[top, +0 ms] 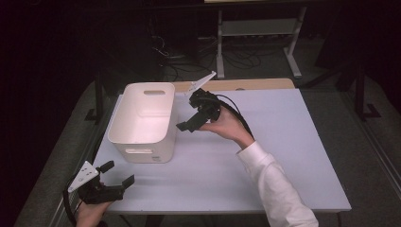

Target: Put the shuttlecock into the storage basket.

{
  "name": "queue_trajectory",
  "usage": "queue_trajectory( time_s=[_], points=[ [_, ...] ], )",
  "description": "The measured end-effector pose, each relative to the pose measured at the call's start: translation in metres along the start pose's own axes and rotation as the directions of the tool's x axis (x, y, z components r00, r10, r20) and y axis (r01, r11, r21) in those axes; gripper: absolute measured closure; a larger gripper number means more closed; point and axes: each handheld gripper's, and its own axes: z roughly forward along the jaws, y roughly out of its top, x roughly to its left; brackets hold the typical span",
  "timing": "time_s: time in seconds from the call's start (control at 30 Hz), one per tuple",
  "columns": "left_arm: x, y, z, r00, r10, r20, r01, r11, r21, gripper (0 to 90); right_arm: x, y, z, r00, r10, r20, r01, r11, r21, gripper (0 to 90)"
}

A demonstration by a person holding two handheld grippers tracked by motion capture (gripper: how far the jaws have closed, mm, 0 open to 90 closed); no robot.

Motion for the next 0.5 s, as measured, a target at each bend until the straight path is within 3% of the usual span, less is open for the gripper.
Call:
queue_trajectory(
  time_s=[0.2,0.3,0.33,0.37,0.5],
  points=[
    [-0.001,0.000,0.001,1.0000,-0.006,0.002,0.006,1.0000,-0.004,0.0,0.000,-0.008,-0.009,0.9994,0.033,0.006,-0.033,0.999,-0.016,0.0],
    [-0.001,0.000,0.001,1.0000,-0.004,0.002,0.004,1.0000,-0.004,0.0,-0.002,-0.011,-0.011,0.9999,0.015,0.006,-0.015,0.999,-0.032,0.0],
    [0.000,0.000,0.001,1.0000,-0.002,0.001,0.002,1.0000,-0.002,0.0,-0.001,-0.014,-0.013,0.9992,0.041,-0.001,-0.041,0.999,-0.032,0.0],
    [-0.001,0.000,0.001,1.0000,-0.003,0.001,0.003,1.0000,-0.002,0.0,-0.004,-0.015,-0.012,0.9998,0.017,0.007,-0.017,0.999,-0.031,0.0],
    [-0.001,0.000,0.000,1.0000,-0.004,0.000,0.004,1.0000,0.001,0.0,-0.004,-0.021,-0.013,0.9997,0.024,0.004,-0.024,0.999,-0.036,0.0]
  ],
)
